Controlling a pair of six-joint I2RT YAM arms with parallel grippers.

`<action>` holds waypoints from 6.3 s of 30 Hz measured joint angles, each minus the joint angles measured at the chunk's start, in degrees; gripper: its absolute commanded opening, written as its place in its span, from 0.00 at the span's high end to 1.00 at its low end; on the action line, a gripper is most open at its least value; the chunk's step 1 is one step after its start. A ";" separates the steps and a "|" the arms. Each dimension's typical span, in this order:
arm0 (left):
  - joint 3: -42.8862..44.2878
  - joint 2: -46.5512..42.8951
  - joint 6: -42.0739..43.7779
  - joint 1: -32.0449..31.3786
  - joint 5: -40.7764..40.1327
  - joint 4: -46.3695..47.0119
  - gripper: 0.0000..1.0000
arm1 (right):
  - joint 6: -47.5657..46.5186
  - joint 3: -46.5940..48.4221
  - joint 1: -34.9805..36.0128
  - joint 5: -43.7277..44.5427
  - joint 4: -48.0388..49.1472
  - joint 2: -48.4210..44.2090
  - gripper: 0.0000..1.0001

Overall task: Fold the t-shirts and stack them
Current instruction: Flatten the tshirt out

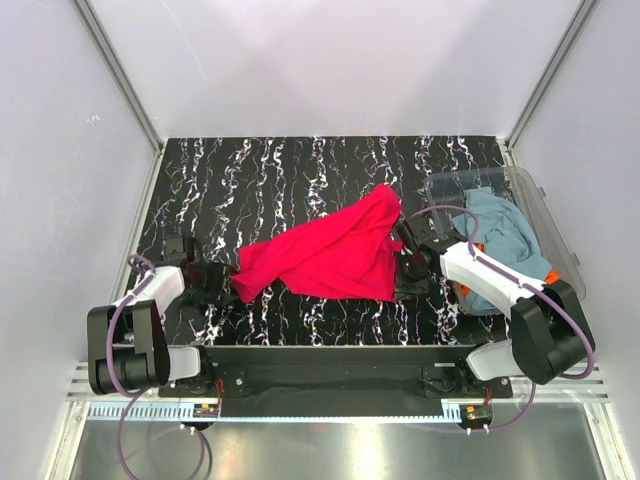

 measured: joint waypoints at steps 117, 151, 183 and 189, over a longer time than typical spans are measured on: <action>40.54 34.36 36.61 -17.55 -11.72 -2.29 0.44 | -6.01 6.64 -17.31 -8.22 -4.76 1.09 1.00; 20.11 10.08 42.82 -12.57 -25.00 -15.80 0.44 | -9.20 9.18 -17.29 -8.50 -3.78 2.84 1.00; 14.67 11.54 40.33 -4.02 -19.93 -5.99 1.00 | -8.83 5.40 -17.29 -10.03 -2.95 -0.15 1.00; 14.62 3.58 39.26 -4.28 -17.07 -6.51 1.00 | -7.82 7.08 -17.27 -9.79 -3.52 0.07 1.00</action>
